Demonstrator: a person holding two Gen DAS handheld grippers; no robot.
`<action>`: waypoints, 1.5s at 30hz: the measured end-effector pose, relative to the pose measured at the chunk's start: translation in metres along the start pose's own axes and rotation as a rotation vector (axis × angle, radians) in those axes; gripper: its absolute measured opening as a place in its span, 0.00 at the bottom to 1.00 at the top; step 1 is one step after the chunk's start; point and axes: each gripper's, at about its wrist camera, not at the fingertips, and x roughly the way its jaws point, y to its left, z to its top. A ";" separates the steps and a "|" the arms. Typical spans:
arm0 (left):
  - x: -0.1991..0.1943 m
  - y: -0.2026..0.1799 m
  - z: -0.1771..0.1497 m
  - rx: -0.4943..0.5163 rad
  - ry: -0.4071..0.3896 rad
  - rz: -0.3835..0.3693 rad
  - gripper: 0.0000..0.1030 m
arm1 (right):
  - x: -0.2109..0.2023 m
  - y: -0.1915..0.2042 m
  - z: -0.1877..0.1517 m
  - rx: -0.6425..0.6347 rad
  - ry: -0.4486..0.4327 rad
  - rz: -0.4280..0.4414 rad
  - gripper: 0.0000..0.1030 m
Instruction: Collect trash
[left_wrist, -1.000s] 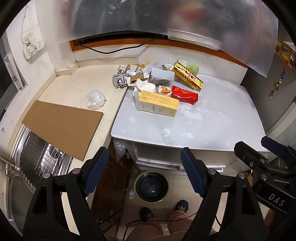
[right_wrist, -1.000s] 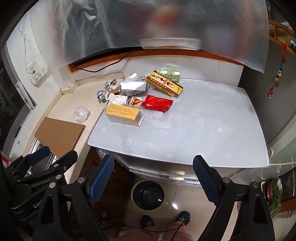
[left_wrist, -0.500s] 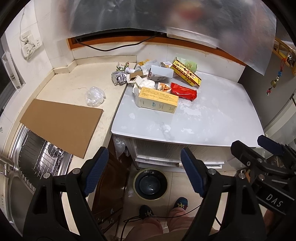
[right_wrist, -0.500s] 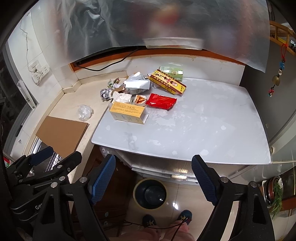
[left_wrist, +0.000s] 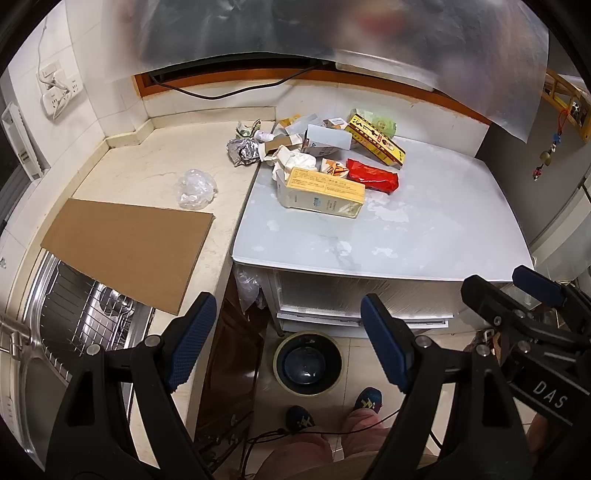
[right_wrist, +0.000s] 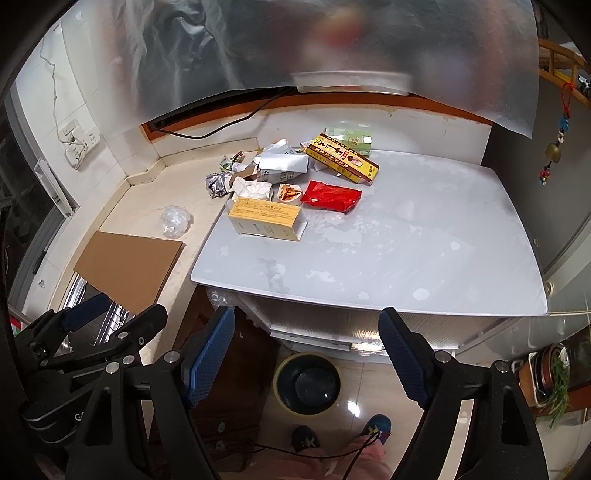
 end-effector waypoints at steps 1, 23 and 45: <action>0.001 0.002 0.000 0.002 0.002 0.000 0.76 | 0.000 0.001 0.000 0.002 0.000 0.000 0.79; 0.010 0.008 0.032 -0.008 -0.029 -0.042 0.76 | 0.004 0.003 0.023 0.020 -0.035 -0.016 0.73; 0.129 -0.023 0.122 -0.417 0.107 0.054 0.76 | 0.156 -0.081 0.173 -0.312 0.077 0.143 0.73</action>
